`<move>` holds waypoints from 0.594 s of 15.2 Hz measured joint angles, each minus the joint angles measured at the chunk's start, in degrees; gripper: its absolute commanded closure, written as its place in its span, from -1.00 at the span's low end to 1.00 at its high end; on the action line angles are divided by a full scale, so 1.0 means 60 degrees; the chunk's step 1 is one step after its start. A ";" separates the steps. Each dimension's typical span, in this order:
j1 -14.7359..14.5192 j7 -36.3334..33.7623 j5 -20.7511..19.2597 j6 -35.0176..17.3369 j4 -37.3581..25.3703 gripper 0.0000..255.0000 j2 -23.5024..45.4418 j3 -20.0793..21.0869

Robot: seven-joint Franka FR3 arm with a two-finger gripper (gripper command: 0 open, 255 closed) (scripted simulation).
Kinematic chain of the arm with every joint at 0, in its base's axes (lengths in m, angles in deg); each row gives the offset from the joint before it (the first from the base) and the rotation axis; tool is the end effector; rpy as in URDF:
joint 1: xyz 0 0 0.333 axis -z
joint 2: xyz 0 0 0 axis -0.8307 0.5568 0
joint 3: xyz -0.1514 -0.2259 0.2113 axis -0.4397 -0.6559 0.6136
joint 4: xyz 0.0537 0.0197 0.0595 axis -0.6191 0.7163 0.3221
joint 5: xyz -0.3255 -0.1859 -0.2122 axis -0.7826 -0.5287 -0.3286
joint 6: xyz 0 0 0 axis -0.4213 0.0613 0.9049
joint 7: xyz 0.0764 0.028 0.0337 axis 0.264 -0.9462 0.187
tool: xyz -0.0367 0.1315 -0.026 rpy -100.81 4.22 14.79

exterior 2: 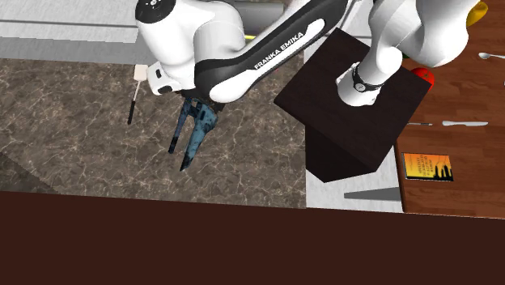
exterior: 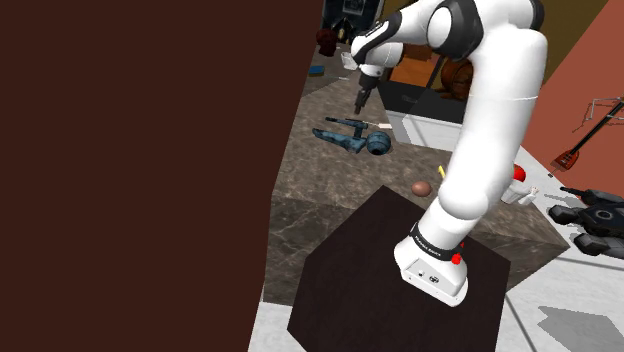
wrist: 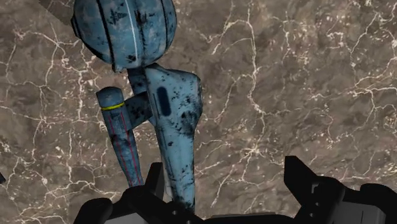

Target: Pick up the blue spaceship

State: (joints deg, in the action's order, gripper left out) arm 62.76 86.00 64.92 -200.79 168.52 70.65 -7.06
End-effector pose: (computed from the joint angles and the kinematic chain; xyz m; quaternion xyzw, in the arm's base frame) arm 0.5404 -0.3814 0.3354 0.9902 0.1394 0.0063 0.0055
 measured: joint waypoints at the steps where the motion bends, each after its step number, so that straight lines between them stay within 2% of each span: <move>1: 0.0201 0.0264 0.0243 0.0021 -0.0410 -1.00 0.0488 0.0094; 4: 0.0858 0.0947 0.0779 0.0228 -0.1702 -1.00 0.1820 0.0372; 9: 0.1813 0.1617 0.1214 0.0788 -0.3966 -1.00 0.3744 0.0801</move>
State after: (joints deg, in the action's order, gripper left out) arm 73.63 95.70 72.20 -196.06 144.73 93.12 -2.25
